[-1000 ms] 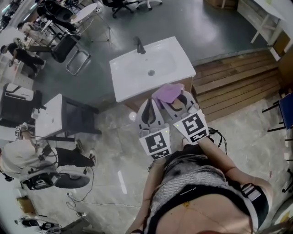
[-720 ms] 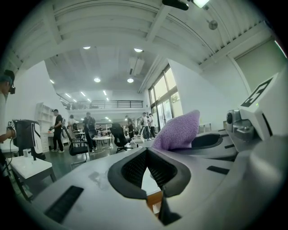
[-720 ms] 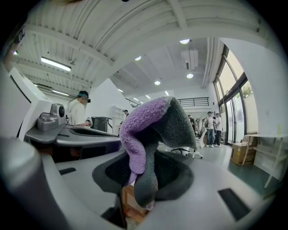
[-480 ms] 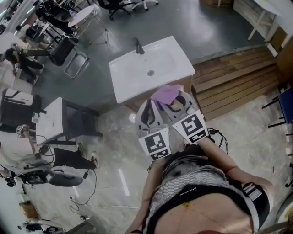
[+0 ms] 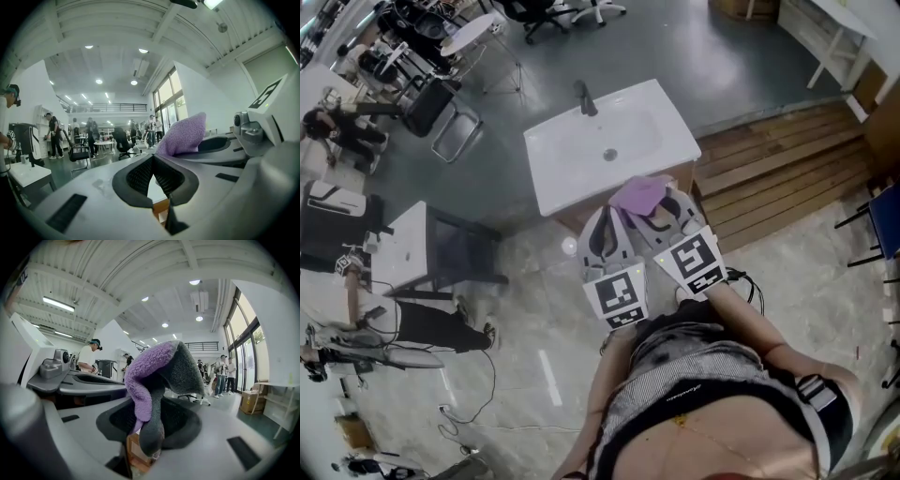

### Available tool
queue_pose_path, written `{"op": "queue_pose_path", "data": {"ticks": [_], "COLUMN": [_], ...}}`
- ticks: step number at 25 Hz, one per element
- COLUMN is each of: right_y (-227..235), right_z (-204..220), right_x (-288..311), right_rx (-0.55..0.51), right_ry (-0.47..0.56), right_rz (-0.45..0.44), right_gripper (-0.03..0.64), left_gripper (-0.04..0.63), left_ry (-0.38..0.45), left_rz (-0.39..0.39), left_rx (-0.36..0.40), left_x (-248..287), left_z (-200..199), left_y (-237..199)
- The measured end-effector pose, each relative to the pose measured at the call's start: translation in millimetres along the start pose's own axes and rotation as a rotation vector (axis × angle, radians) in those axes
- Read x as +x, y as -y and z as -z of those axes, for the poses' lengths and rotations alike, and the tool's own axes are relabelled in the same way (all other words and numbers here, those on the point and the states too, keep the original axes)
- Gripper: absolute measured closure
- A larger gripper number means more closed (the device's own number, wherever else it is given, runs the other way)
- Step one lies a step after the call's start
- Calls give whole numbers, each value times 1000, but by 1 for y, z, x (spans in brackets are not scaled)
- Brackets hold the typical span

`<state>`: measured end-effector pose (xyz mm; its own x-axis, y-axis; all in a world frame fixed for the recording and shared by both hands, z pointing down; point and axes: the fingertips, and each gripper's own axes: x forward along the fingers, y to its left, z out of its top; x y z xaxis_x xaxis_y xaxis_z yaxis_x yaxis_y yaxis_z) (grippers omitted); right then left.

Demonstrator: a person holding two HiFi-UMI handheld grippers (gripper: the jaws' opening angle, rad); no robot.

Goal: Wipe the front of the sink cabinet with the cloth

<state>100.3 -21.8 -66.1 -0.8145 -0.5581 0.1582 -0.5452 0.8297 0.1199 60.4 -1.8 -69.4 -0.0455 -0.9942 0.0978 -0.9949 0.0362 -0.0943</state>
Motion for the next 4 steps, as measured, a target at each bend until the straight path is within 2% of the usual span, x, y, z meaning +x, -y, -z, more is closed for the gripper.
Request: {"op": "queue_pose_path", "data": {"ticks": [4], "right_y": [4], "right_z": [-4], "right_x": [2], "right_rx": [-6], "right_ry": [3], "right_rz": [-1], "right_gripper": [434], "left_gripper": [589], "left_ry": [6], "left_rz": [-3], "left_rx": [-4], "left_x": [5], "left_z": [-4], "left_y": [0]}}
